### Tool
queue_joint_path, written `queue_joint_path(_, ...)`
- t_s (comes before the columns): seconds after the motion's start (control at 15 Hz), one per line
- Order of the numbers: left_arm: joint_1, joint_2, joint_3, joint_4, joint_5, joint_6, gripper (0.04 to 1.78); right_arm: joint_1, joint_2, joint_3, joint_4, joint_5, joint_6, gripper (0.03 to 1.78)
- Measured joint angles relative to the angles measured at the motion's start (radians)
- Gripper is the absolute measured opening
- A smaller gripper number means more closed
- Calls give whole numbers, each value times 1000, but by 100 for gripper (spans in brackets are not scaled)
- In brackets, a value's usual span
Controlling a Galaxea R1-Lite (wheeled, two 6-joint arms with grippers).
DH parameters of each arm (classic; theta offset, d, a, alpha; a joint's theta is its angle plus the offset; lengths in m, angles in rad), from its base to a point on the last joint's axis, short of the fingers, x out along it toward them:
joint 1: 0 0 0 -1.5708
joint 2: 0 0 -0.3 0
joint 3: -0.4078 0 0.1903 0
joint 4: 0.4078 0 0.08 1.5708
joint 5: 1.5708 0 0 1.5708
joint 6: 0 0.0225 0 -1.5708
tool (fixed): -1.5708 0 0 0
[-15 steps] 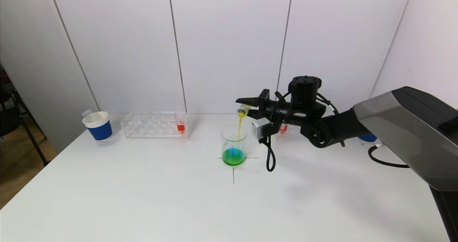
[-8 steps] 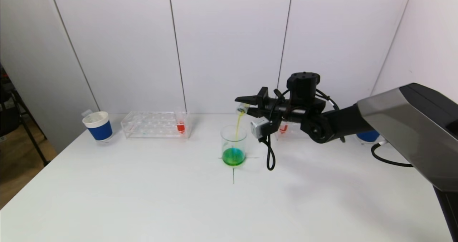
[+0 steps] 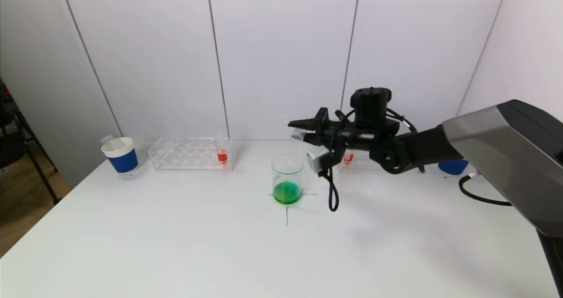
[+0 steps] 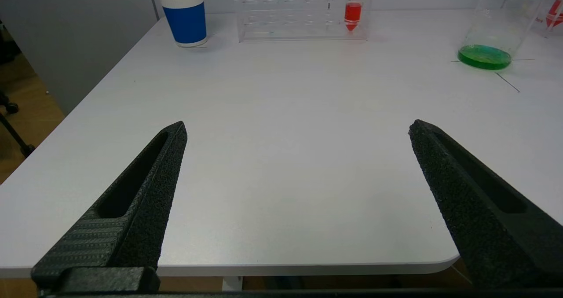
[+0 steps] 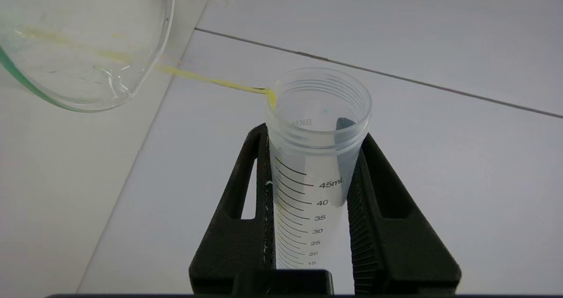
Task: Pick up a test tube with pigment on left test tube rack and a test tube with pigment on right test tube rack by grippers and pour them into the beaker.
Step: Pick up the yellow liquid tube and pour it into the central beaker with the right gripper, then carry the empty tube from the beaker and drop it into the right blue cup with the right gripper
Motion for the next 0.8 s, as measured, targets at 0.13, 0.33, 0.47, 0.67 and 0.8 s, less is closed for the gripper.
queue_joint_path(0.13, 0, 0, 0, 0, -1, 0, 176, 0, -3, -7, 26, -10, -26, 53)
queue_joint_path(0.33, 0, 0, 0, 0, 0, 0, 176, 3, -7, -13, 32, -12, -33, 53)
queue_joint_path(0.47, 0, 0, 0, 0, 0, 0, 176, 5, -10, -6, 31, -11, -33, 53)
queue_joint_path(0.67, 0, 0, 0, 0, 0, 0, 176, 6, -12, -3, 30, -11, -31, 53)
queue_joint_path(0.8, 0, 0, 0, 0, 0, 0, 176, 5, -12, -1, 32, -6, -3, 53)
